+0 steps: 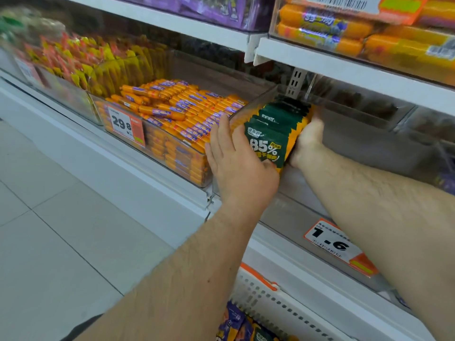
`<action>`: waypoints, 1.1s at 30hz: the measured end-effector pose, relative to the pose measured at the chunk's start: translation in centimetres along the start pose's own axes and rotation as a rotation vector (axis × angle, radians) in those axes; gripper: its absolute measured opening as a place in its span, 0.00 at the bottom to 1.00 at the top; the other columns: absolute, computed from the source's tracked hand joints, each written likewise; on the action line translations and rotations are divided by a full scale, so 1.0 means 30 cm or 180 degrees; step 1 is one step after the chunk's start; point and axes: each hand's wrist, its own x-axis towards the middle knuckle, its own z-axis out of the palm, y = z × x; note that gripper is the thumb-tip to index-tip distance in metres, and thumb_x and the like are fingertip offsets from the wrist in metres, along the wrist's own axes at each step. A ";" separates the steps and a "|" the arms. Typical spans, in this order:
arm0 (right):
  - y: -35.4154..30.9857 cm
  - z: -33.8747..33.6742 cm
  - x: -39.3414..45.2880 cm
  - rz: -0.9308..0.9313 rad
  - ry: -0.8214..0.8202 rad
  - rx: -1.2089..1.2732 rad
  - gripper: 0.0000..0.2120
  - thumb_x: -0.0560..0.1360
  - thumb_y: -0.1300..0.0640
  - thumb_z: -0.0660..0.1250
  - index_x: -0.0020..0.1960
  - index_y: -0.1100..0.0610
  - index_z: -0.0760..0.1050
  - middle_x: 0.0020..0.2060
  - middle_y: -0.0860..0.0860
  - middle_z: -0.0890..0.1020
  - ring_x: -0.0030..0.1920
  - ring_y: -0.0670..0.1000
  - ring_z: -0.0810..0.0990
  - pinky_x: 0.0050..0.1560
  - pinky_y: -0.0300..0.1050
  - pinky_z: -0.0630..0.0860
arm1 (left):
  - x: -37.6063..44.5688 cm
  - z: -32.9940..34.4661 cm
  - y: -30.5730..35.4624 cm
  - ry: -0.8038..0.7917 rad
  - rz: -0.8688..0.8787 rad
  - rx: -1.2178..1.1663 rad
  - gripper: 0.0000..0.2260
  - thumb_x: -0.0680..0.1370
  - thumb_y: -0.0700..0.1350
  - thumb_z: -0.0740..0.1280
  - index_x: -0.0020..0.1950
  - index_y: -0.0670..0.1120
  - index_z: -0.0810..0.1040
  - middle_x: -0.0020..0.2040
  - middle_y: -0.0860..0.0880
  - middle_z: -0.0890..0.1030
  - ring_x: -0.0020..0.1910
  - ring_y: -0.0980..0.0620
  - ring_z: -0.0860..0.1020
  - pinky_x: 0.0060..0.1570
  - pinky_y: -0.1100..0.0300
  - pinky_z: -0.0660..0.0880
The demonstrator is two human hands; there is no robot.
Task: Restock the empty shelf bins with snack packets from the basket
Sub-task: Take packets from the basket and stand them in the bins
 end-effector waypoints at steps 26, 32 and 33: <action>-0.110 -0.024 -0.299 -0.0055 0.0916 -0.0689 0.25 0.83 0.42 0.50 0.75 0.54 0.63 0.66 0.52 0.73 0.65 0.54 0.72 0.64 0.50 0.67 | -0.050 -0.203 0.078 -0.0724 0.0497 -0.0800 0.08 0.72 0.43 0.68 0.50 0.51 0.78 0.48 0.54 0.81 0.50 0.51 0.78 0.52 0.53 0.75; -0.065 -0.080 -0.445 -0.1488 0.1049 -0.1825 0.18 0.77 0.42 0.57 0.36 0.53 0.71 0.36 0.52 0.76 0.39 0.54 0.74 0.44 0.57 0.73 | -0.189 -0.239 0.062 -0.2882 0.1155 -0.0336 0.06 0.74 0.39 0.66 0.39 0.46 0.80 0.31 0.56 0.75 0.31 0.61 0.73 0.31 0.67 0.68; -0.053 -0.086 -0.482 -0.1725 0.0949 -0.1893 0.19 0.78 0.45 0.57 0.37 0.57 0.72 0.37 0.54 0.77 0.40 0.55 0.75 0.47 0.58 0.74 | -0.201 -0.237 0.051 -0.3071 0.1184 -0.0216 0.05 0.74 0.39 0.66 0.41 0.46 0.81 0.31 0.57 0.75 0.31 0.61 0.73 0.31 0.69 0.68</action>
